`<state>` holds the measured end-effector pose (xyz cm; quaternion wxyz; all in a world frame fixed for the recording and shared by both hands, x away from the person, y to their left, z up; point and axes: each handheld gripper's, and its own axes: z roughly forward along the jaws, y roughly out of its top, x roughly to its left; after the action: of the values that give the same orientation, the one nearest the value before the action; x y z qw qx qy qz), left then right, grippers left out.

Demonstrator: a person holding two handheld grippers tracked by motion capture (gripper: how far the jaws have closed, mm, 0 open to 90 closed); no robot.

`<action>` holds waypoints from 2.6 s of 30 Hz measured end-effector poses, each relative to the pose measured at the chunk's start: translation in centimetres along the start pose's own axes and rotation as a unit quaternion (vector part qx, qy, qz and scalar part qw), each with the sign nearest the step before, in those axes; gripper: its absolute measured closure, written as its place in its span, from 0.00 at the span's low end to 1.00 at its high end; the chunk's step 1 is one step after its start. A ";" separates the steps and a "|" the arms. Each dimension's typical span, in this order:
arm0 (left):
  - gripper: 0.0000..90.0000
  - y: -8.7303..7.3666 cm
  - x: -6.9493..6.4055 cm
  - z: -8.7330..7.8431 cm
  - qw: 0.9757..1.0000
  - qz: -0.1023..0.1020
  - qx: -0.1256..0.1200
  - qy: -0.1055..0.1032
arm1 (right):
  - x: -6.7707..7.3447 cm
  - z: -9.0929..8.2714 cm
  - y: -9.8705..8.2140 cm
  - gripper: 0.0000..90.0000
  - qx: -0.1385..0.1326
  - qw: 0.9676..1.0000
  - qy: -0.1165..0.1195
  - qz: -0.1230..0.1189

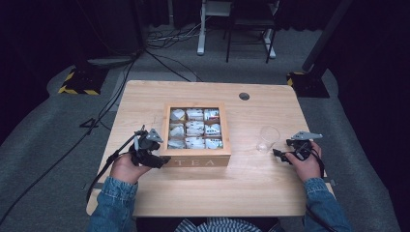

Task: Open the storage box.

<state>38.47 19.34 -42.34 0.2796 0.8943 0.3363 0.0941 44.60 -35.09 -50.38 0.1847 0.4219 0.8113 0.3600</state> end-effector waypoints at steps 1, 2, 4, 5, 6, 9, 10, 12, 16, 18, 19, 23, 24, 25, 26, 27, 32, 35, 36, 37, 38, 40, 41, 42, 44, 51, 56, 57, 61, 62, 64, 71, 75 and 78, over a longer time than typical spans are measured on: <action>0.41 0.0 0.0 0.0 1.000 -0.001 -0.001 0.000 | 0.0 0.0 0.0 0.20 0.000 1.000 0.000 0.000; 0.41 0.0 0.0 0.0 1.000 -0.001 -0.002 0.000 | 0.0 0.0 0.0 0.20 0.000 1.000 0.000 0.000; 0.41 -0.1 0.0 0.0 1.000 0.002 -0.002 -0.002 | 0.0 0.0 0.0 0.20 0.000 1.000 0.000 0.000; 0.42 -0.1 0.1 0.0 1.000 0.005 -0.005 -0.002 | 0.0 0.0 0.0 0.20 0.000 1.000 0.000 0.000; 0.42 -0.1 0.1 0.0 1.000 0.005 -0.005 -0.002 | 0.0 0.0 0.0 0.20 0.000 1.000 0.000 0.000; 0.42 -0.1 0.0 -0.1 1.000 0.005 -0.006 -0.001 | 0.0 0.0 0.0 0.20 0.000 1.000 0.000 0.000; 0.42 -0.2 0.0 -0.1 1.000 0.005 -0.008 0.000 | 0.0 0.0 0.0 0.20 0.000 1.000 0.000 0.000; 0.42 -0.1 0.1 -0.2 1.000 0.005 -0.009 0.002 | 0.0 0.0 0.0 0.20 0.000 1.000 0.000 0.000; 0.42 -0.2 0.2 -0.5 1.000 -0.001 -0.023 -0.005 | 0.0 0.0 0.0 0.20 0.000 1.000 0.000 0.000; 0.43 -0.2 0.2 -0.7 1.000 -0.002 -0.029 -0.006 | 0.0 0.0 0.0 0.20 0.000 1.000 0.000 0.000; 0.42 -0.2 0.2 -0.8 0.999 -0.002 -0.036 -0.004 | 0.0 0.0 0.0 0.20 0.000 1.000 0.000 0.000; 0.43 -0.2 0.3 -1.2 0.999 -0.007 -0.051 -0.006 | 0.0 0.0 0.0 0.20 0.000 1.000 0.000 0.000; 0.43 -0.2 0.3 -1.3 0.998 -0.007 -0.057 -0.005 | 0.0 0.0 0.0 0.20 0.000 1.000 0.000 0.000; 0.44 -0.3 0.3 -1.5 0.998 -0.009 -0.065 -0.002 | 0.0 0.0 0.0 0.20 0.000 1.000 0.000 0.000; 0.44 -0.3 0.3 -1.6 0.997 -0.011 -0.071 -0.003 | 0.0 0.0 0.0 0.20 0.000 1.000 0.000 0.000; 0.45 -0.3 0.3 -1.8 0.997 -0.011 -0.077 0.001 | 0.0 0.0 0.0 0.20 0.000 1.000 0.000 0.000; 0.46 -0.2 0.4 -2.2 0.995 -0.011 -0.095 0.012 | 0.0 0.0 0.0 0.20 0.000 1.000 0.000 0.000; 0.44 -0.1 0.5 -2.5 0.993 -0.012 -0.113 0.022 | 0.0 0.0 0.0 0.20 0.000 1.000 0.001 -0.002; 0.44 -0.1 0.5 -2.6 0.993 -0.012 -0.120 0.022 | 0.0 0.0 0.0 0.20 0.000 1.000 0.001 -0.002; 0.44 -0.1 0.5 -2.8 0.992 -0.012 -0.124 0.023 | 0.0 0.0 0.0 0.20 0.000 1.000 0.001 -0.003; 0.44 0.0 0.5 -2.9 0.992 -0.013 -0.126 0.024 | 0.0 -0.1 0.0 0.20 0.000 1.000 0.002 -0.003; 0.44 0.2 0.4 -3.0 0.992 -0.008 -0.125 0.032 | 0.0 -0.1 -0.1 0.20 0.000 1.000 0.002 -0.003; 0.44 0.3 0.3 -3.1 0.991 -0.007 -0.126 0.036 | 0.0 -0.1 -0.1 0.20 0.000 1.000 0.002 -0.003; 0.44 0.4 0.2 -3.2 0.991 -0.008 -0.128 0.039 | 0.0 -0.1 -0.1 0.20 0.000 1.000 0.002 -0.003; 0.43 0.5 0.2 -3.3 0.990 -0.008 -0.133 0.043 | 0.0 -0.1 -0.1 0.20 0.000 1.000 0.002 -0.003; 0.43 0.8 0.5 -3.9 0.986 -0.017 -0.160 0.038 | 0.0 -0.1 -0.1 0.20 0.000 1.000 0.002 -0.003; 0.43 1.2 0.6 -4.2 0.984 -0.017 -0.170 0.045 | 0.0 -0.1 -0.1 0.20 0.000 1.000 0.002 -0.003; 0.43 1.4 0.6 -4.2 0.984 -0.018 -0.173 0.048 | 0.0 -0.1 -0.1 0.20 0.000 1.000 0.002 -0.003; 0.42 1.8 0.7 -4.4 0.981 -0.021 -0.184 0.052 | 0.0 -0.1 -0.1 0.20 0.000 1.000 0.001 -0.003; 0.42 1.8 0.7 -4.4 0.981 -0.021 -0.185 0.052 | 0.0 -0.1 -0.1 0.20 0.000 1.000 0.001 -0.003; 0.41 2.0 0.8 -4.5 0.979 -0.026 -0.193 0.053 | 0.0 -0.1 -0.1 0.20 0.000 1.000 0.001 -0.003; 0.41 2.6 1.4 -4.7 0.976 -0.034 -0.209 0.049 | 0.0 -0.1 -0.1 0.20 0.000 1.000 0.001 -0.003; 0.41 3.0 1.5 -4.8 0.974 -0.038 -0.216 0.054 | 0.1 -0.1 -0.1 0.20 0.001 1.000 -0.002 -0.001; 0.42 3.2 1.7 -5.0 0.972 -0.039 -0.223 0.057 | 0.2 -0.1 -0.1 0.20 0.001 1.000 -0.005 0.003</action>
<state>39.69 20.64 -36.50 0.4557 0.7888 0.3572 0.2063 44.34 -35.01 -50.38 0.1876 0.4263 0.8094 0.3577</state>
